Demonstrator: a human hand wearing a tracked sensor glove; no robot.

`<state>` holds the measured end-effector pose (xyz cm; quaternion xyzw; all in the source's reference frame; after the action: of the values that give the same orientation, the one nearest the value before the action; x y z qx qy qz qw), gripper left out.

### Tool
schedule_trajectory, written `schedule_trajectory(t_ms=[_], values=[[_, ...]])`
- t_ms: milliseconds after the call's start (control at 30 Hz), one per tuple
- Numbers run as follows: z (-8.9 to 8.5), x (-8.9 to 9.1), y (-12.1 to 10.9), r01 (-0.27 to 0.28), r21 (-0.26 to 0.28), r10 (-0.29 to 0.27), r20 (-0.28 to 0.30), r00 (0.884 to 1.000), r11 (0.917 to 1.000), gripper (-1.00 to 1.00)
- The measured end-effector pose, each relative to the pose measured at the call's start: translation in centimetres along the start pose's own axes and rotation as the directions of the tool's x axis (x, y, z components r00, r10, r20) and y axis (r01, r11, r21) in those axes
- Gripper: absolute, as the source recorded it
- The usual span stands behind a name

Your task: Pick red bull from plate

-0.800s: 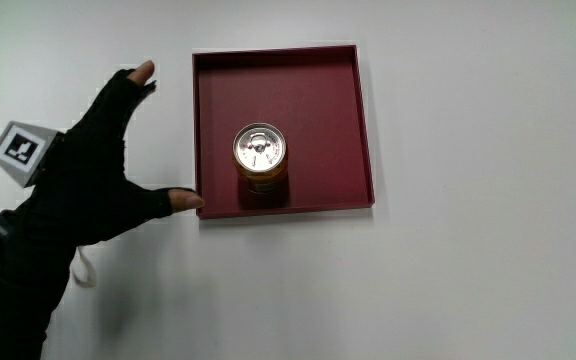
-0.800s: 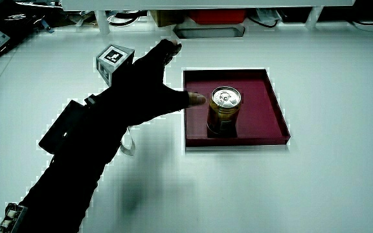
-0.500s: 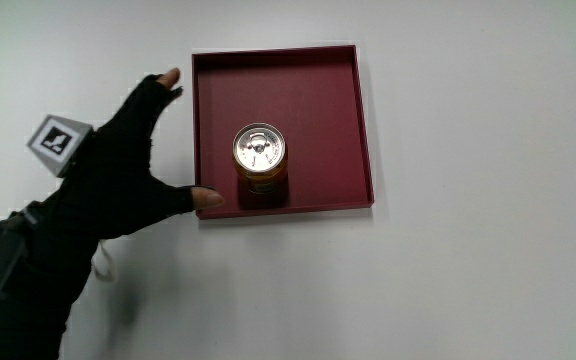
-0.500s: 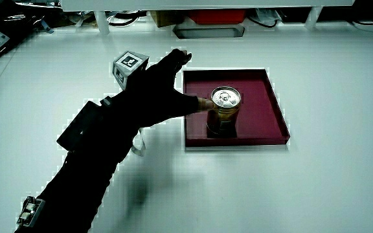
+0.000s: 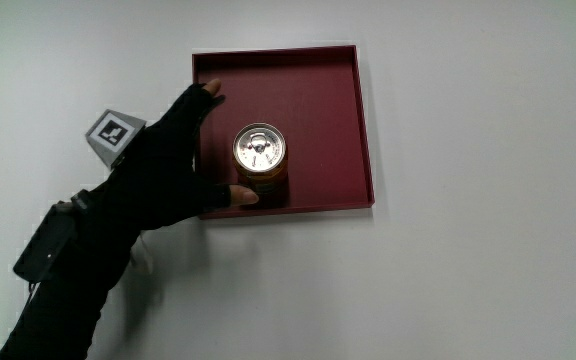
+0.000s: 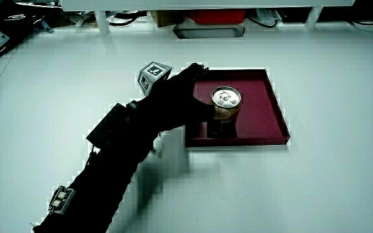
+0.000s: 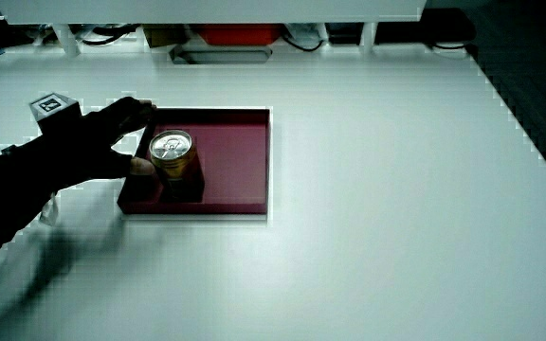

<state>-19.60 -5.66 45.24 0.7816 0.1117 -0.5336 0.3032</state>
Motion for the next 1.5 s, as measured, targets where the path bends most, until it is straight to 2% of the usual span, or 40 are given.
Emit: schedule_trajectory(t_ms=[33, 100, 133, 167, 233, 267, 300, 333, 400, 667, 800, 833, 867, 967, 1033, 1100, 1167, 1267, 1300, 1367, 1500], values=[[-0.2, 0.1, 0.2, -0.037, -0.004, 0.037, -0.013, 0.999, 0.9993, 0.0], [-0.7, -0.4, 0.8, 0.009, -0.022, -0.008, 0.03, 1.0, 0.9997, 0.0], [-0.9, -0.6, 1.0, -0.021, -0.022, 0.021, -0.001, 1.0, 0.9995, 0.0], [-1.2, -0.5, 1.2, -0.031, -0.03, 0.031, 0.013, 0.999, 0.9991, 0.0], [-1.6, -0.8, 1.6, -0.044, -0.036, 0.044, 0.005, 0.999, 0.9984, 0.0], [-1.9, -0.7, 1.8, -0.037, -0.044, 0.038, 0.021, 0.999, 0.9983, 0.0], [-2.0, -1.0, 2.0, -0.027, -0.04, 0.028, 0.012, 1.0, 0.9988, 0.0], [-2.2, -1.2, 2.1, -0.043, -0.038, 0.043, -0.008, 0.999, 0.9984, 0.0], [-2.5, -1.2, 2.3, -0.032, -0.042, 0.033, 0.007, 0.999, 0.9986, 0.0], [-2.9, -0.9, 2.6, -0.052, -0.051, 0.05, -0.046, 0.998, 0.9974, 0.0], [-2.9, -0.8, 2.6, -0.04, -0.045, 0.038, -0.037, 0.999, 0.9982, 0.0], [-2.9, -0.7, 2.5, -0.058, -0.043, 0.056, -0.048, 0.997, 0.9974, 0.04], [-2.9, -0.8, 2.6, -0.03, -0.04, 0.028, -0.048, 0.998, 0.9987, 0.07], [-2.9, -0.7, 2.7, -0.046, -0.03, 0.044, -0.071, 0.997, 0.9985, 0.18], [-3.0, -0.4, 2.6, -0.047, -0.036, 0.045, -0.062, 0.997, 0.9983, 0.25], [-3.1, -0.5, 2.8, -0.054, -0.037, 0.05, -0.093, 0.994, 0.9979, 0.32], [-3.2, -0.6, 2.8, -0.042, -0.017, 0.041, -0.085, 0.996, 0.999, 0.39], [-3.2, -0.4, 2.6, -0.07, 0.004, 0.07, -0.097, 0.993, 0.9975, 0.5], [-3.2, -0.5, 2.6, -0.048, 0.006, 0.048, -0.095, 0.994, 0.9988, 0.54], [-3.2, -0.5, 2.5, -0.045, 0.018, 0.047, -0.086, 0.995, 0.9988, 0.61], [-3.2, -0.6, 2.4, -0.045, 0.037, 0.049, -0.107, 0.993, 0.9983, 0.75]])
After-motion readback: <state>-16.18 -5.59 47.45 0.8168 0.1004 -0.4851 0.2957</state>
